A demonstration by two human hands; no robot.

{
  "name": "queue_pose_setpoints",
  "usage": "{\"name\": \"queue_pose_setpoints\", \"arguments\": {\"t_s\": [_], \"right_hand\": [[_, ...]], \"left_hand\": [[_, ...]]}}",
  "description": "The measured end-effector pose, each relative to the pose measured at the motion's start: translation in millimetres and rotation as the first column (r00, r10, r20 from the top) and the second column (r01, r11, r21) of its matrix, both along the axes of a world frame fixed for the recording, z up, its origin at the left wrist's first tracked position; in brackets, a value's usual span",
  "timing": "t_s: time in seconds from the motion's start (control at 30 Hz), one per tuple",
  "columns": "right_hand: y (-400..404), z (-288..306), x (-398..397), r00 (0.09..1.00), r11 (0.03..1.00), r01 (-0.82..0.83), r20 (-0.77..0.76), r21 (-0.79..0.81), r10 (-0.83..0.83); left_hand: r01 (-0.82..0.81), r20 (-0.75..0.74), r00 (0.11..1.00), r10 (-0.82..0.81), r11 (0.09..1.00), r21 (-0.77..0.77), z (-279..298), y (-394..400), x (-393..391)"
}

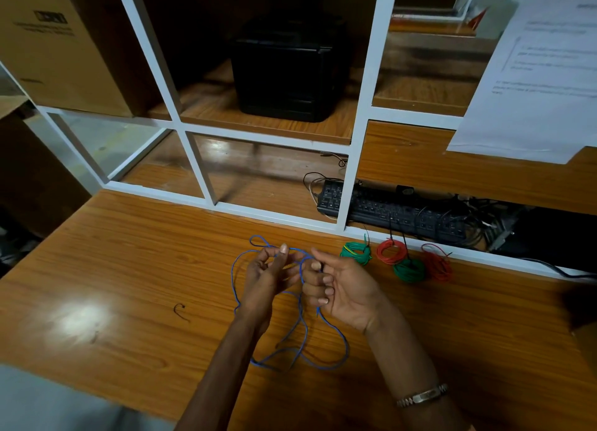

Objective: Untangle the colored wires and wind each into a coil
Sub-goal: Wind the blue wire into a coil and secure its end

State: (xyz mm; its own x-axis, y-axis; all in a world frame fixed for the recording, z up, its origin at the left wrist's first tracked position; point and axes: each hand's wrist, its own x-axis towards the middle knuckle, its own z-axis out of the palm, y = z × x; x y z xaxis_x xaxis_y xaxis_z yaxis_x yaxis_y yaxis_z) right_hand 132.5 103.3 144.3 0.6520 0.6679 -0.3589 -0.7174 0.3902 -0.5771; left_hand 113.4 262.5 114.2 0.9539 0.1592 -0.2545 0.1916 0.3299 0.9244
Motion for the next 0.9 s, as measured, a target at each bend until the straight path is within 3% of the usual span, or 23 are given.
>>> {"name": "queue_pose_setpoints", "arguments": {"t_s": [0.17,0.3,0.4,0.47,0.6,0.7,0.8,0.9], "right_hand": [[-11,4,4,0.981,0.93,0.19,-0.103,0.314,-0.166],[-26,14,12,0.874,0.782,0.483,-0.157,0.394,-0.461],[-37,18,21,0.762,0.673,0.632,-0.155,0.384,-0.628],[-39,14,25,0.735,0.671,0.655,-0.083,0.347,-0.673],[-30,-9,32,0.629,0.663,0.748,0.3,0.018,-0.717],[-26,-18,27,0.637,0.581,0.755,0.548,-0.302,-0.542],[-26,-17,15,0.766,0.533,0.618,0.596,-0.578,-0.242],[-26,-17,10,0.88,0.543,0.396,0.475,-0.74,0.005]], "left_hand": [[0.191,-0.17,0.965,-0.197,0.98,-0.049,-1,-3,0],[0.181,-0.328,0.934,-0.14,0.979,0.098,-20,-8,3],[0.123,-0.141,0.986,-0.093,0.968,0.219,-31,-12,-3],[0.175,0.024,0.981,-0.192,0.934,0.311,-27,-20,-3],[0.203,0.227,0.892,-0.391,0.795,0.572,-9,-39,-7],[0.048,0.359,0.788,-0.5,0.631,0.774,-3,-39,-10],[-0.053,0.399,0.705,-0.586,0.517,0.854,-4,-30,-4],[-0.003,0.382,0.7,-0.604,0.533,0.846,-6,-25,-2]]}}
